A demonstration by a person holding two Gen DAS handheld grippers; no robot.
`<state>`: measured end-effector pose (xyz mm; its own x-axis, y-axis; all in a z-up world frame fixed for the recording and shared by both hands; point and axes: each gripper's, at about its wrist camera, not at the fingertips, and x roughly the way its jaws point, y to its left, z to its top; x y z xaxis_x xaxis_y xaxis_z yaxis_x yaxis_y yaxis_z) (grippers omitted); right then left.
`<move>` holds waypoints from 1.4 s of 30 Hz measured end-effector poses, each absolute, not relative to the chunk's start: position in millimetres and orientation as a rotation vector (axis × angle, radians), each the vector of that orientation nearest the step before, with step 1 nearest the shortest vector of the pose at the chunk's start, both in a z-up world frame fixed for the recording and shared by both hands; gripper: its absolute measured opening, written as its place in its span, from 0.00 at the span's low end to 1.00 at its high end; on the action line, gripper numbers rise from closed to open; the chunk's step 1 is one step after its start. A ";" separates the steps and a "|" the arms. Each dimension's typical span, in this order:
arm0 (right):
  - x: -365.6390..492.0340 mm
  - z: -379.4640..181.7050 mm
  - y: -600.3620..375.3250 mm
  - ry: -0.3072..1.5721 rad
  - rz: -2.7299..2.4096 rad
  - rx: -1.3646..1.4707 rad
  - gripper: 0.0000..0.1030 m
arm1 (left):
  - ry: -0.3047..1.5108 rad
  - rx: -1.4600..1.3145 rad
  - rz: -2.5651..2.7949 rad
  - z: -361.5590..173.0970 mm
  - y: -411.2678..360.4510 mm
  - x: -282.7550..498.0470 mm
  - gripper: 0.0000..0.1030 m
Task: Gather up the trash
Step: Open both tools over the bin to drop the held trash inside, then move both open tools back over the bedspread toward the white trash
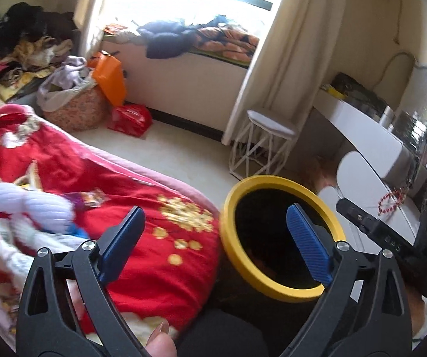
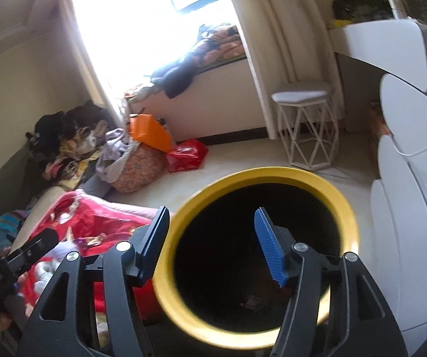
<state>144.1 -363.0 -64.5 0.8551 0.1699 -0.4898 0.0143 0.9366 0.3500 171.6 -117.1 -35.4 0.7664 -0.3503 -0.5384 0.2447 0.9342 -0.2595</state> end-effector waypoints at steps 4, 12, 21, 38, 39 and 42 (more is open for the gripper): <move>141.8 -56.8 -343.7 0.538 0.145 0.337 0.59 | 0.587 -0.181 -0.290 -28.4 -99.1 164.4 0.85; 132.6 -44.7 -306.4 0.538 0.254 0.301 0.60 | 0.544 -0.198 -0.236 -19.8 -70.1 152.1 0.85; 123.7 -38.6 -254.3 0.550 0.386 0.226 0.60 | 0.516 -0.226 -0.177 -16.5 -39.5 143.0 0.85; 118.5 -51.7 -146.5 0.647 0.603 0.040 0.60 | 0.502 -0.323 -0.029 -19.2 48.3 137.4 0.85; 119.4 -53.8 -142.2 0.656 0.611 0.030 0.60 | 0.500 -0.330 -0.015 -19.7 55.9 136.7 0.85; 121.4 -61.5 -129.3 0.691 0.640 0.003 0.60 | 0.503 -0.345 0.012 -21.3 70.0 136.2 0.85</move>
<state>121.4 -129.3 -61.5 0.5887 0.5501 -0.5923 -0.5482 0.8102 0.2077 136.2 70.0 -21.3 0.8775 -0.0729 -0.4741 -0.0953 0.9422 -0.3212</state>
